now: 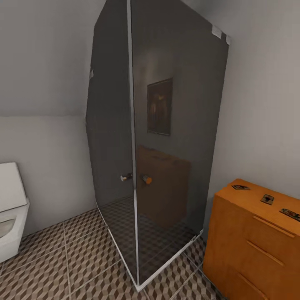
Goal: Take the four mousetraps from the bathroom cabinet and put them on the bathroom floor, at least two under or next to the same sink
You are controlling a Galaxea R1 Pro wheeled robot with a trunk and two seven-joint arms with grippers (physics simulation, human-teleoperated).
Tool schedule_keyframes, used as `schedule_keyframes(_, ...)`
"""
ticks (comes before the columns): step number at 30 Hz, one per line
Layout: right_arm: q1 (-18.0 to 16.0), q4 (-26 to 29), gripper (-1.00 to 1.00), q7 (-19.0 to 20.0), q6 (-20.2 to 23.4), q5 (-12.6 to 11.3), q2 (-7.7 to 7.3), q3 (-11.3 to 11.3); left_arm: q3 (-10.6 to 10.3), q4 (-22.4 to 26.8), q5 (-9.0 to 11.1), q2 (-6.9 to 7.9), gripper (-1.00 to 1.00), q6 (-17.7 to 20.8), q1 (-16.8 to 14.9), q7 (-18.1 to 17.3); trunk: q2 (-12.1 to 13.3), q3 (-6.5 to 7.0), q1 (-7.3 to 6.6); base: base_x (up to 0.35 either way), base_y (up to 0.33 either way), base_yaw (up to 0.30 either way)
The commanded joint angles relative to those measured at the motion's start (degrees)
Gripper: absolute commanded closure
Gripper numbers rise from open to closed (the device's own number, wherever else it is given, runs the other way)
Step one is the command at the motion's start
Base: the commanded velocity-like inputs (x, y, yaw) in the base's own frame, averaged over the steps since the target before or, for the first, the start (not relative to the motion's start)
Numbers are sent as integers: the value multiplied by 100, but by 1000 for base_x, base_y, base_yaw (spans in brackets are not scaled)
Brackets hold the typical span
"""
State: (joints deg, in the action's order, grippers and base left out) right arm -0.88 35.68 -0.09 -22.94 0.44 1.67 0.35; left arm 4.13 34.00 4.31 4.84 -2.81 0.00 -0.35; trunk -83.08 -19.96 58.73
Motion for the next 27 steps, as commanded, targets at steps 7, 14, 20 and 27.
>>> schedule_keyframes(7, 2, 0, -100, 0, 0, 0, 0, 0, 0, -2, 0, 0, -100, 0, 0, 0, 0, 0, 0, 0, 0, -289)
schedule_keyframes(14, 1, 0, -100, 0, 0, 0, 0, 0, 0, -7, 0, 0, -100, 0, 0, 0, 0, 0, 0, 0, 0, -289)
schedule_keyframes(20, 0, 0, -100, 0, 0, 0, 0, 0, 0, -6, 0, 0, -100, 0, 0, 0, 0, 0, 0, 0, 0, -289)
schedule_keyframes(27, 1, 0, -100, 0, 0, 0, 0, 0, 0, -7, 0, 0, -100, 0, 0, 0, 0, 0, 0, 0, 0, -289)
